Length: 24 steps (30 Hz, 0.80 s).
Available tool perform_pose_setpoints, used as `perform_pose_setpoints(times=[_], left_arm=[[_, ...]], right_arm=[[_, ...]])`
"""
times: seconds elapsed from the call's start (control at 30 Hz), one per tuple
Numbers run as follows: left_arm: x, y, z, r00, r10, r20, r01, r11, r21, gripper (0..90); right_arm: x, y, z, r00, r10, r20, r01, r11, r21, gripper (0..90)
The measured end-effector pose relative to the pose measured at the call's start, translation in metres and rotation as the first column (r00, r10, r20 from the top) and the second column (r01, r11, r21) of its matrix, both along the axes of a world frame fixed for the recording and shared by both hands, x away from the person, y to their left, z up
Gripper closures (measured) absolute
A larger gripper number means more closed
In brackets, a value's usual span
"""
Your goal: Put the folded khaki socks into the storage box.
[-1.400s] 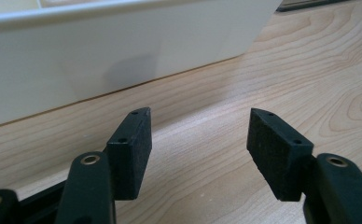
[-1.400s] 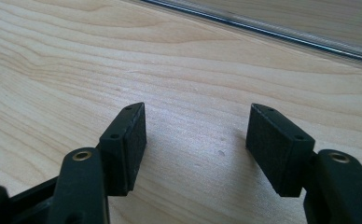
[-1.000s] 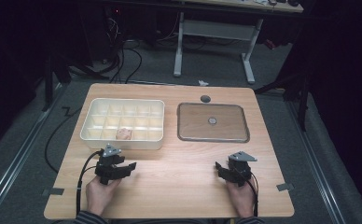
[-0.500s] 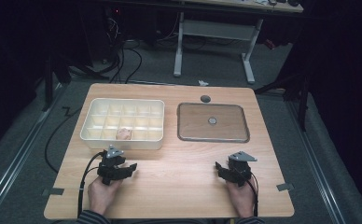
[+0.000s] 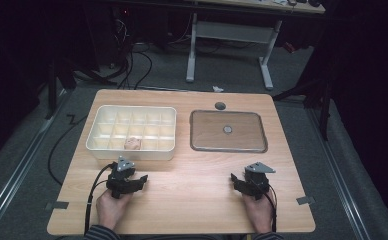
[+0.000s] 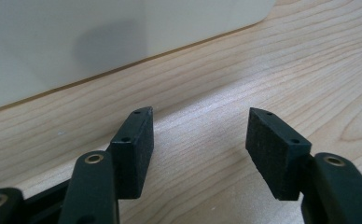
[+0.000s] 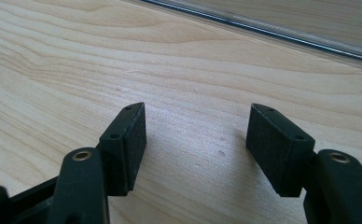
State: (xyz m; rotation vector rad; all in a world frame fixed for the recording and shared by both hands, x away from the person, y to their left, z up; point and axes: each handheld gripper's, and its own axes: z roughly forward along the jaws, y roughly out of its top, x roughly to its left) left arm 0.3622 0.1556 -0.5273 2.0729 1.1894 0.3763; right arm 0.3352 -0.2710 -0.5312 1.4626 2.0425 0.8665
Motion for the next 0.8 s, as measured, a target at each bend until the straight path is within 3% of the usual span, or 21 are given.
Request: perform_pose_setpoints(times=[0.27, 0.43, 0.8], left_arm=[[-0.0030, -0.0069, -0.0035, 0.9983, -0.006, 0.057, 0.002, 0.9985, 0.055, 40.8], [-0.0068, -0.0054, -0.0087, 0.9949, 0.009, 0.100, -0.011, 0.9996, 0.025, 39.1], [-0.0060, -0.0055, -0.0091, 0.9951, 0.037, 0.091, -0.040, 0.9987, 0.031, 30.3]], right_arm=[[0.0000, 0.0000, 0.0000, 1.0000, 0.000, 0.000, 0.000, 1.000, 0.000, 38.1], [0.0000, 0.0000, 0.0000, 1.0000, 0.000, 0.000, 0.000, 1.000, 0.000, 38.1], [0.0000, 0.0000, -0.0001, 1.0000, 0.000, 0.000, 0.000, 1.000, 0.000, 38.0]])
